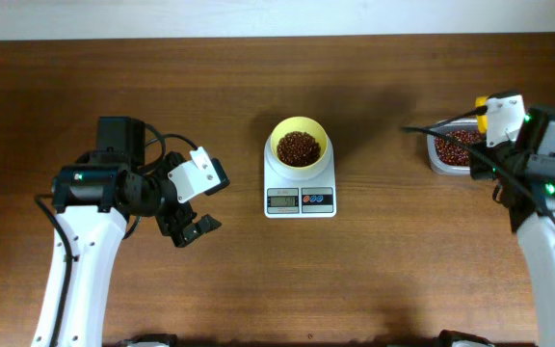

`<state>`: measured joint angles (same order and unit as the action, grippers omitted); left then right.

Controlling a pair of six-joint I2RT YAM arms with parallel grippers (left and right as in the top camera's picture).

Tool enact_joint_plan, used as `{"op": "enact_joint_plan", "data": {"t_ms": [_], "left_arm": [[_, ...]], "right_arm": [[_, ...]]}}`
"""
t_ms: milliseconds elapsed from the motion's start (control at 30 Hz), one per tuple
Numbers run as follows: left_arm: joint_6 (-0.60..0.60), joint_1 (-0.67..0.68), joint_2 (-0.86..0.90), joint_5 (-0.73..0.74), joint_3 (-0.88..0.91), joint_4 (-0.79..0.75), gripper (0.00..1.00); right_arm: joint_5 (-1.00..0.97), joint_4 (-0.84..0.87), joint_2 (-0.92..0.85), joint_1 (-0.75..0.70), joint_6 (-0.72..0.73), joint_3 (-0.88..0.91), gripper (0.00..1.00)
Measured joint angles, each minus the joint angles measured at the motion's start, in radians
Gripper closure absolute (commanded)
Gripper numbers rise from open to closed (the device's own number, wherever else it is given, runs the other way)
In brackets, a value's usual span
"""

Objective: Scoop item into bowl and weigh 50g on scale
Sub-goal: 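Move the scoop away from the bowl and lower it toward the table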

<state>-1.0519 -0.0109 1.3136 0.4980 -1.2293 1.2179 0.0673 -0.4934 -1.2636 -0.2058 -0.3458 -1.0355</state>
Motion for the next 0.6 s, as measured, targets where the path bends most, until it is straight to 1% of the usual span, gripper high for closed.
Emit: {"op": "enact_joint_plan", "data": {"t_ms": [33,100,167,233,333,367,467,600], "left_arm": [[0.0,0.0,0.0,0.0,0.0,0.0,0.01],[0.0,0.0,0.0,0.0,0.0,0.0,0.01],[0.0,0.0,0.0,0.0,0.0,0.0,0.01],[0.0,0.0,0.0,0.0,0.0,0.0,0.01],[0.0,0.0,0.0,0.0,0.0,0.0,0.01],[0.0,0.0,0.0,0.0,0.0,0.0,0.01],[0.0,0.0,0.0,0.0,0.0,0.0,0.01],[0.0,0.0,0.0,0.0,0.0,0.0,0.01]], "right_arm": [[0.062,-0.002,0.039,0.001,0.056,0.0,0.96],[0.32,-0.05,0.101,0.003,0.254,-0.002,0.96],[0.418,-0.164,0.082,0.003,0.35,-0.003,0.96],[0.468,-0.274,0.039,0.003,0.392,0.002,0.96],[0.485,-0.38,0.006,0.003,0.404,0.007,0.96],[0.484,-0.39,-0.012,0.003,0.406,0.011,0.96],[0.502,-0.389,-0.046,0.003,0.413,0.087,0.96],[0.593,-0.285,-0.052,0.003,0.418,0.21,0.96]]}}
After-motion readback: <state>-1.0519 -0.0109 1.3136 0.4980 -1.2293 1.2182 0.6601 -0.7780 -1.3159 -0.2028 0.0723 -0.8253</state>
